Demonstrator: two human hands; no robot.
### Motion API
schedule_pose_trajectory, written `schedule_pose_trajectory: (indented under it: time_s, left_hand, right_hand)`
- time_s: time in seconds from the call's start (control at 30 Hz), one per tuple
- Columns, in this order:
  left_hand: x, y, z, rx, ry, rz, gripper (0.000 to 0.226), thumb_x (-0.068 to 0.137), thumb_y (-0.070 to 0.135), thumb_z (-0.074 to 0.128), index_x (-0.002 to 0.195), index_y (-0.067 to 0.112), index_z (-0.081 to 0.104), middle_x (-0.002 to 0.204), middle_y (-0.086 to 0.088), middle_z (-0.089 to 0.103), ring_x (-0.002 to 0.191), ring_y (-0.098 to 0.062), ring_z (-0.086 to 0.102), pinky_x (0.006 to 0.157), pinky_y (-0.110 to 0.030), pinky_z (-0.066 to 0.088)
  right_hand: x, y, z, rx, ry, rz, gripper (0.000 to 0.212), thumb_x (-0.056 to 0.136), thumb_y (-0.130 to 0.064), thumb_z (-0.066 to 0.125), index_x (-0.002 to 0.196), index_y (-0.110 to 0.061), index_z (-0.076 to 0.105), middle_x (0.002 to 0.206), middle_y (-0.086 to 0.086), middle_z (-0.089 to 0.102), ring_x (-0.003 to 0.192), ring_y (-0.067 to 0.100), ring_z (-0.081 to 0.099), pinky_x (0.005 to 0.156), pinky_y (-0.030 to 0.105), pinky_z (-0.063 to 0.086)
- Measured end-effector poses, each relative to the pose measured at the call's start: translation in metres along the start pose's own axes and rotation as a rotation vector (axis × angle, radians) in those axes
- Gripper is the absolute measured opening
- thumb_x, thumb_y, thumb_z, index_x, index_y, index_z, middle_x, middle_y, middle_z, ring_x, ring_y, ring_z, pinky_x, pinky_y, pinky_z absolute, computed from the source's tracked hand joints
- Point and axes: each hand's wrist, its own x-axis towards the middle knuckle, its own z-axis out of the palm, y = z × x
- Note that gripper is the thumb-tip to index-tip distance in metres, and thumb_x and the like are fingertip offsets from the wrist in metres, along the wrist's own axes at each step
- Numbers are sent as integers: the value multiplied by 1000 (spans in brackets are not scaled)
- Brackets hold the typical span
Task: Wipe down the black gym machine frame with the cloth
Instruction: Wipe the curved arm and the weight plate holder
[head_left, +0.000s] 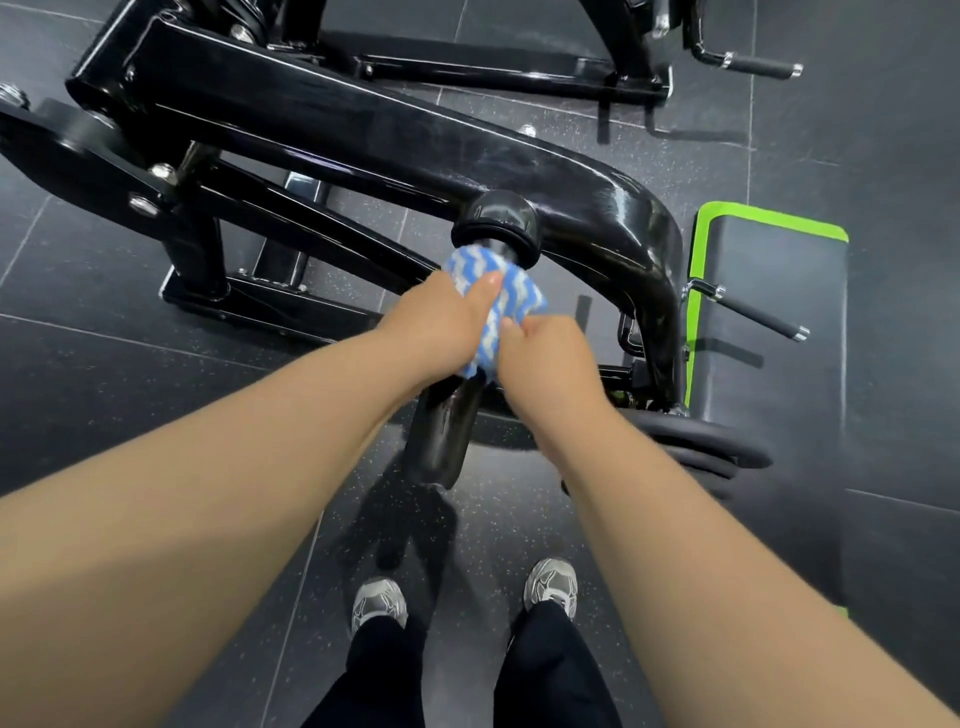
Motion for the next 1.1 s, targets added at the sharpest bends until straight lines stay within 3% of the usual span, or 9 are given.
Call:
schedule_pose_trajectory:
  time_s: [0.1, 0.23, 0.43, 0.53, 0.63, 0.77, 0.9, 1.0, 1.1]
  left_hand:
    - [-39, -24, -4, 117, -98, 65, 46, 100, 50, 27, 90, 16, 56, 82, -6, 63, 75, -21, 59, 62, -29, 36]
    - [-56, -30, -17, 213, 25, 61, 48, 100, 46, 36, 61, 19, 45, 77, -11, 50, 86, -36, 56, 66, -34, 34]
    - [-3, 9, -17, -501, 167, -385, 22, 98, 10, 35, 84, 8, 51, 87, -13, 53, 81, -26, 49, 66, -27, 29]
    - [2, 8, -16, -800, -183, -354, 49, 90, 51, 44, 84, 4, 57, 79, -10, 56, 71, -25, 55, 66, -27, 46]
    - [-10, -4, -13, -720, -366, -250, 97, 60, 87, 57, 127, 17, 59, 124, -10, 63, 112, -33, 60, 101, -51, 43]
    - [-53, -38, 1, -565, -389, -242, 44, 82, 60, 60, 72, 17, 66, 68, -4, 70, 64, -22, 66, 69, -35, 54]
    - [-34, -32, -4, -659, -346, -448, 95, 65, 90, 44, 111, 9, 63, 109, -12, 69, 98, -31, 67, 92, -47, 52]
    - [12, -10, -3, -921, -153, -465, 89, 80, 80, 33, 130, 9, 51, 124, -12, 63, 104, -32, 65, 93, -48, 52]
    - [41, -1, -7, -1027, -121, -427, 65, 98, 59, 29, 117, 5, 58, 83, -13, 72, 69, -24, 70, 64, -32, 57]
  right_hand:
    - [-31, 22, 7, 29, -61, -47, 49, 95, -20, 52, 52, -17, 28, 50, -2, 29, 50, 14, 28, 43, 18, 29]
    - [-42, 27, -6, 410, -311, 105, 26, 85, -38, 64, 76, -14, 70, 74, 7, 69, 73, 17, 63, 81, 47, 57]
    - [4, 25, -38, 481, 223, 195, 15, 85, -31, 62, 94, -19, 67, 79, -9, 57, 74, 10, 53, 79, 32, 51]
    - [30, 20, -45, 142, 375, 14, 15, 84, -25, 54, 83, -19, 67, 75, -9, 61, 70, 8, 52, 70, 28, 46]
    - [46, 3, -48, 238, 188, 99, 39, 85, -41, 54, 75, -5, 66, 73, 11, 70, 58, 18, 61, 65, 36, 58]
    - [53, -11, -37, 481, -98, 288, 54, 88, -60, 51, 97, -9, 64, 90, 10, 72, 76, 24, 70, 65, 29, 59]
    - [57, -5, -26, 563, -53, 354, 58, 89, -62, 48, 103, -8, 65, 88, 7, 74, 82, 23, 72, 72, 30, 59]
    - [63, 4, -25, 647, -6, 457, 59, 92, -61, 41, 99, -7, 65, 89, 9, 75, 88, 24, 71, 78, 34, 57]
    - [65, 11, -25, 739, 23, 476, 55, 96, -56, 38, 96, -6, 64, 84, 10, 74, 86, 24, 70, 78, 35, 56]
